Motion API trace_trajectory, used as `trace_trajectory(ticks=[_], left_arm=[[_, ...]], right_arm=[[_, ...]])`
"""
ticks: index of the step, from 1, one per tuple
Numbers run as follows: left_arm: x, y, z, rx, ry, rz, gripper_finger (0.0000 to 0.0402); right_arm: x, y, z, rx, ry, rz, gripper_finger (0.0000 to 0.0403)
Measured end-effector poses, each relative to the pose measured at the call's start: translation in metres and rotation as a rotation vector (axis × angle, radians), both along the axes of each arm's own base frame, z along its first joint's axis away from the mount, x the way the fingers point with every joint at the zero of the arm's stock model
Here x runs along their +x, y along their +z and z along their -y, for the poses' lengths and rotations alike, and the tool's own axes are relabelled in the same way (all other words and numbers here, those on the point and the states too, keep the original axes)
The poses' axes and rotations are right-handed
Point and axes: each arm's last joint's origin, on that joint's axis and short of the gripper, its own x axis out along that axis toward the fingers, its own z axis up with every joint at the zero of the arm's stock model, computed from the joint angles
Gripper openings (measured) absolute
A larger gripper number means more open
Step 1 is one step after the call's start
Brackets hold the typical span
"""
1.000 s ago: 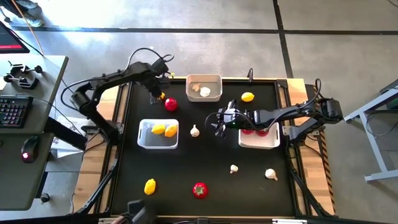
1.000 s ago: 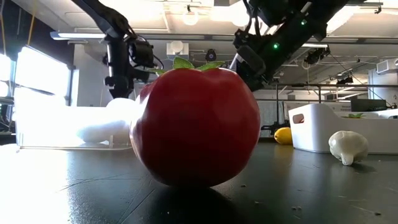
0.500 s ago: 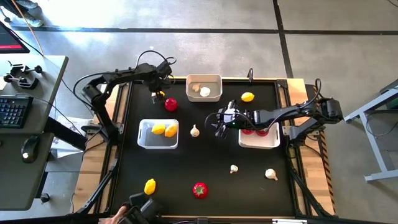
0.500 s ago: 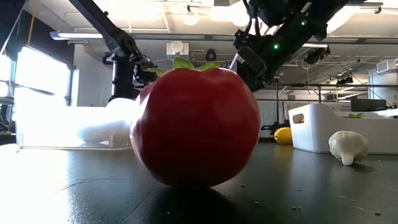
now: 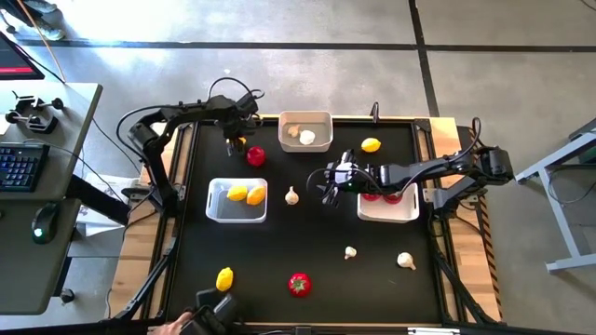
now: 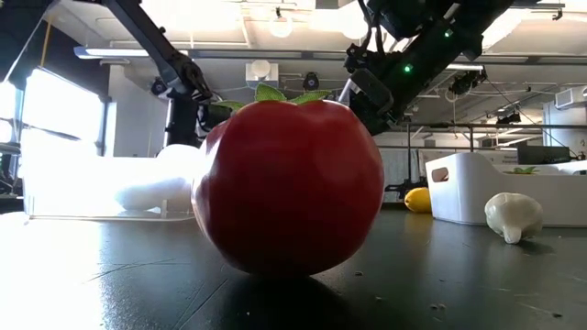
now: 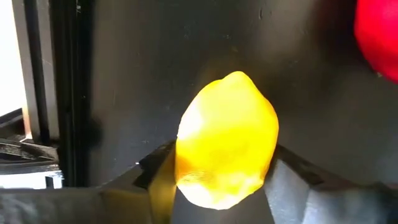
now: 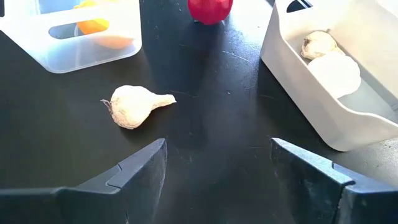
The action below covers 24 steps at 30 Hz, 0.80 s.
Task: Sort produce into baskets
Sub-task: Put the yellow lemon into the transparent bin
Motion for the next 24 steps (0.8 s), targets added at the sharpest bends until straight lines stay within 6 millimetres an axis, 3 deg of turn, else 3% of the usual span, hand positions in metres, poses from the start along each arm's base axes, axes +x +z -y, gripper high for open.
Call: trace_trajectory(ticks=[4,8,16,21,24], left_arm=[[0.001,0.021,0.013,0.010,-0.001,0.039,0.0144],[0.003,0.052,0.037,0.011,-0.015,0.117,0.0141],[0.003,0.109,0.126,-0.018,-0.109,0.178,0.0140],[0.000,0.124,0.181,-0.107,-0.105,0.185,0.0139],[-0.002,0.119,0.203,-0.124,-0.106,0.173,0.0139]], right_arm=[[0.000,0.000,0.000,0.000,0.000,0.000,0.0275],[0.000,0.000,0.000,0.000,-0.001,0.002,0.0275],[-0.004,-0.007,0.000,0.005,-0.005,-0.009,0.0275],[-0.003,-0.006,0.000,0.004,-0.006,0.005,0.0275],[-0.003,-0.006,0.000,0.004,-0.005,0.008,0.0275]])
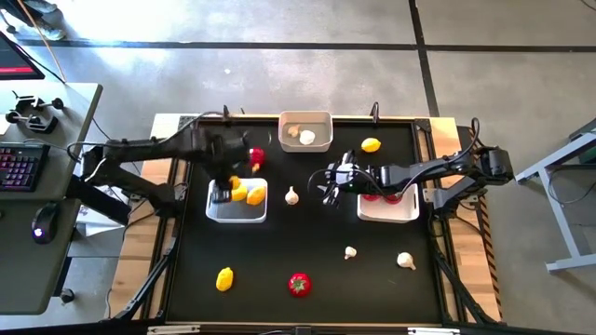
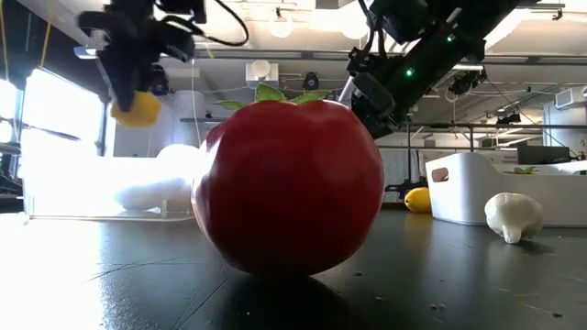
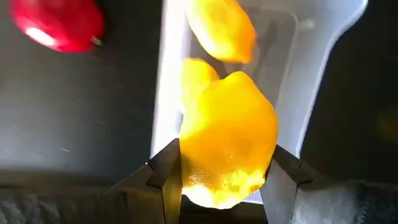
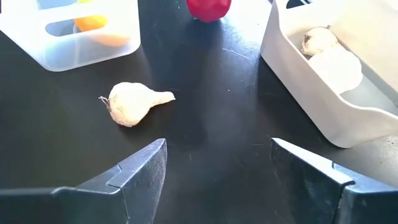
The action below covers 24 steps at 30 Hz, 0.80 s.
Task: Sort produce into baskets
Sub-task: Put the yellow lemon into the transparent bin
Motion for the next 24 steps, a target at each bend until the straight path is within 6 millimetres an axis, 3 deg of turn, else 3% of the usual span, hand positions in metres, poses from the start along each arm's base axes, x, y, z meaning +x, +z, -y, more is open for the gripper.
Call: trace_trajectory(ticks=[9,16,24], left_arm=[[-0.003,-0.039,0.032,-0.004,-0.111,-0.064,0.0138],[-0.010,-0.059,0.029,0.093,-0.258,-0.150,0.0138],[-0.016,-0.073,0.027,0.158,-0.618,-0.250,0.0138]], right_arm=[[0.000,0.000,0.000,-0.005,0.004,-0.003,0.0275],[0.000,0.000,0.000,-0.005,0.004,-0.002,0.0275],[0.000,0.000,0.000,-0.004,0.003,0.001,0.0275]])
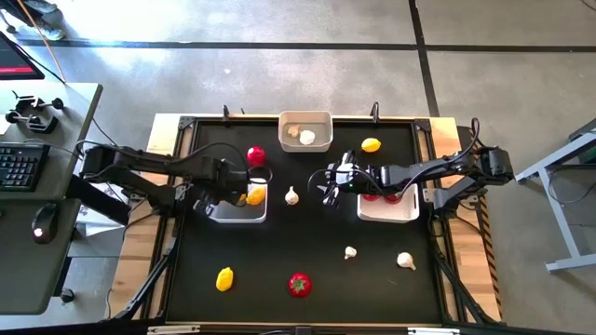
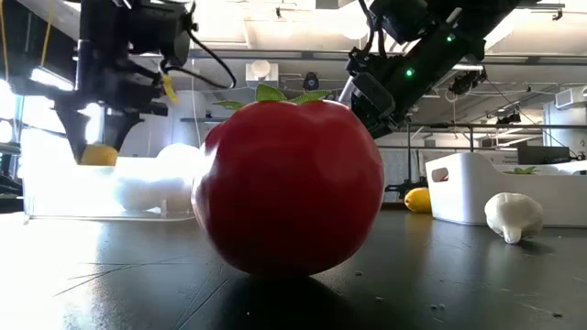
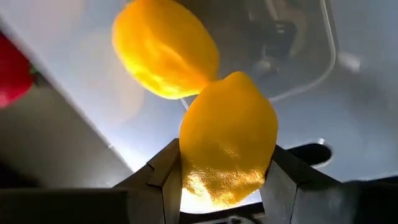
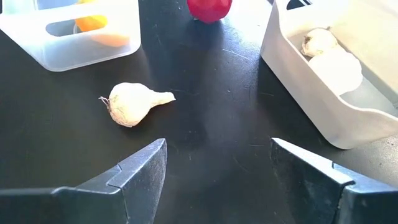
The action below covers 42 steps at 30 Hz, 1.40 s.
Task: Sort produce into baskets
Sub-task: Put the yellow lemon into the transparent bin
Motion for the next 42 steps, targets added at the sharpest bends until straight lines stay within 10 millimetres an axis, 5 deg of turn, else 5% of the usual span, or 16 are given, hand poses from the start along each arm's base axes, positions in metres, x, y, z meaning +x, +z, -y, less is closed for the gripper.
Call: trace_trajectory(ticks=[11,26,42], left_arm=[[-0.003,-0.007,0.001,-0.029,-0.312,-0.087,0.0141],[-0.001,-0.007,0.010,0.012,-0.331,-0.064,0.0212],[-0.011,-0.005,0.019,0.062,-0.406,-0.188,0.0217]], right_arm=[[0.000,0.000,0.000,0.001,0.000,0.000,0.0275],[0.000,0.000,0.000,0.001,0.000,0.001,0.0275],[0.000,0.000,0.000,0.005,-0.003,0.003,0.0275]])
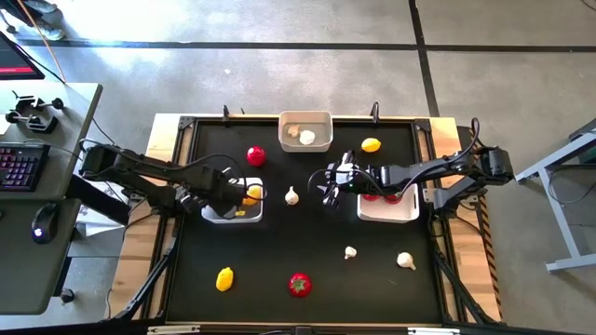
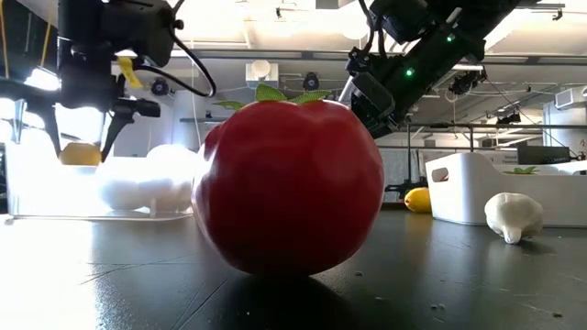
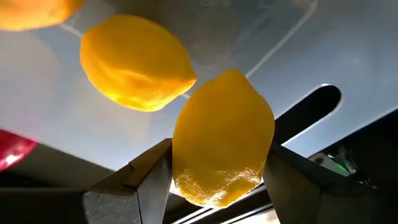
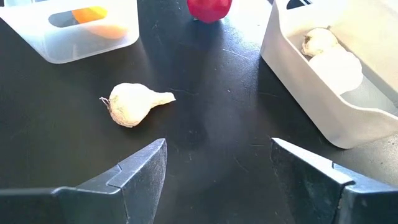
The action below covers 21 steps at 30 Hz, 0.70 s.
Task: Sort produce into baskets
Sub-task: Put the yellow lemon into the transparent bin
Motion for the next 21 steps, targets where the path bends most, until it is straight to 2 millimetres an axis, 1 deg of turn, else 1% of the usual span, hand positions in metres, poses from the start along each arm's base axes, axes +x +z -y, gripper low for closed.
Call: trace_trajectory(ticks=[3,8,11,13,17,19,21], left_arm=[[-0.0006,-0.0001,0.0020,-0.008,-0.048,-0.022,0.0201],[-0.0015,0.0000,0.0058,-0.010,-0.079,-0.035,0.0151],[-0.0015,0.0000,0.0080,-0.003,-0.062,-0.023,0.0147],[-0.0011,-0.0001,0.0093,0.003,-0.029,-0.003,0.0165],[-0.0007,0.0000,0.0091,0.035,0.036,0.029,0.0224],[-0.0005,0.0002,0.0086,0.056,0.041,0.035,0.0250],[-0.0004,0.0003,0.0082,0.070,0.039,0.038,0.0268]], right_arm=[[0.0000,0.0000,0.0000,0.000,0.000,0.000,0.0275],[0.0000,0.0000,-0.0003,0.000,0.001,0.000,0.0275],[0.0000,0.0000,-0.0003,0.000,0.001,0.000,0.0275],[0.0000,0.0000,-0.0003,0.000,0.001,0.000,0.0275],[0.0002,0.0002,-0.0003,0.000,0.001,0.002,0.0275],[0.0002,0.0002,-0.0003,0.000,0.001,0.003,0.0275],[0.0002,0.0002,-0.0003,0.000,0.001,0.003,0.0275]])
